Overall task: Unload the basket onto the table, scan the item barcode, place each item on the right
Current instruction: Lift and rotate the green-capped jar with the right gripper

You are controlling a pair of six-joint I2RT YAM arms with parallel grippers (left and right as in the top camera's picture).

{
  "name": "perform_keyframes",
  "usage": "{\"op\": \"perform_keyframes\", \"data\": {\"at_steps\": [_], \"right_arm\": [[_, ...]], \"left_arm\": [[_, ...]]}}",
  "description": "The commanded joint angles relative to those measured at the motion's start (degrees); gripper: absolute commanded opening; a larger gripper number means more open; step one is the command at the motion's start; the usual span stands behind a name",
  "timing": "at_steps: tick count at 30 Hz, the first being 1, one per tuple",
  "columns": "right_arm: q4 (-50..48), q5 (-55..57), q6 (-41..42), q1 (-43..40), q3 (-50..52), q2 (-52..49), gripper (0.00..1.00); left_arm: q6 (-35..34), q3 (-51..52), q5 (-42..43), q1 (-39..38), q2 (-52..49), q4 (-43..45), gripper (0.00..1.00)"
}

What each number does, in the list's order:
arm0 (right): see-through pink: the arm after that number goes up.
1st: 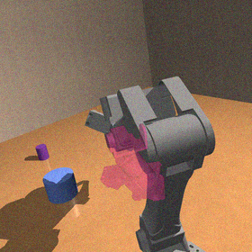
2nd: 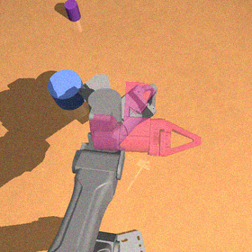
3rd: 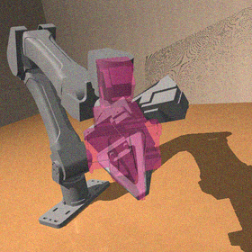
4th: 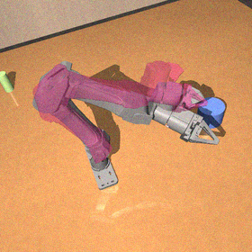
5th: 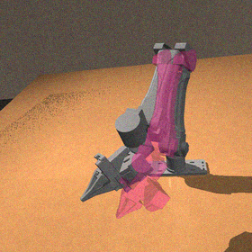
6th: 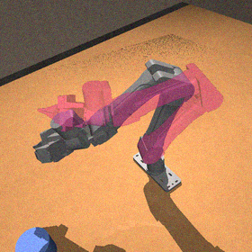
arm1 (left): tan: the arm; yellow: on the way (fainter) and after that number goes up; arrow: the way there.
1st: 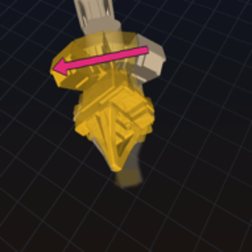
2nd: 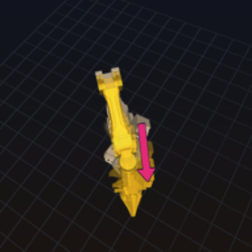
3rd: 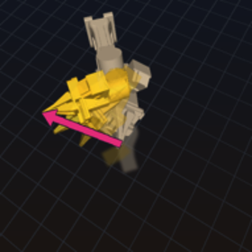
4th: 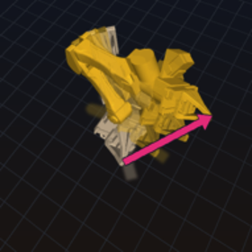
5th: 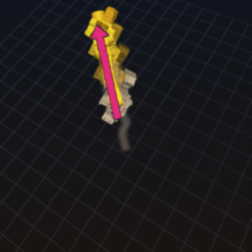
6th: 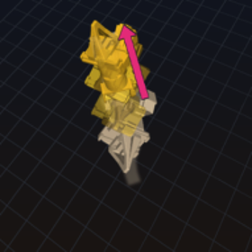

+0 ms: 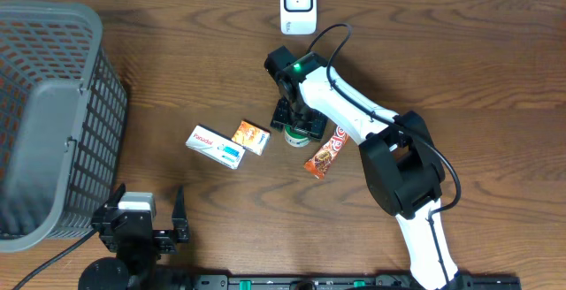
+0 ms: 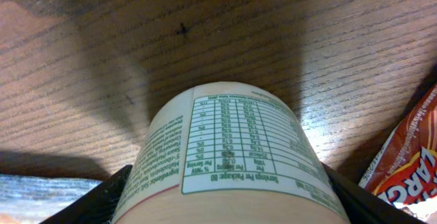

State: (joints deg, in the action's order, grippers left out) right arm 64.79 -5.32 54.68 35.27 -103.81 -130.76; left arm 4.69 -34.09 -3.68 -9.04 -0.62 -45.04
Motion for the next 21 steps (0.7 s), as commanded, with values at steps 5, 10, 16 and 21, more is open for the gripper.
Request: {"op": "perform_keyframes", "data": {"at_steps": [5,10,16,21], "right_arm": [[1.27,-1.97,0.59,-0.35,1.97,-1.57,0.65],[1.81,-2.25,0.31,-0.37,1.92,-1.57,0.64],[1.66,-0.72,-9.29,-0.35,1.92,-1.57,0.59],[1.14,0.46,-20.37,-0.35,1.79,-1.57,0.59]], "left_arm": [[-0.11,0.11,0.50,0.24,0.39,0.04,0.93],[-0.11,0.11,0.50,0.24,0.39,0.04,0.93],[-0.11,0.11,0.50,0.24,0.39,0.04,0.93],[-0.11,0.11,0.50,0.24,0.39,0.04,0.93]]}}
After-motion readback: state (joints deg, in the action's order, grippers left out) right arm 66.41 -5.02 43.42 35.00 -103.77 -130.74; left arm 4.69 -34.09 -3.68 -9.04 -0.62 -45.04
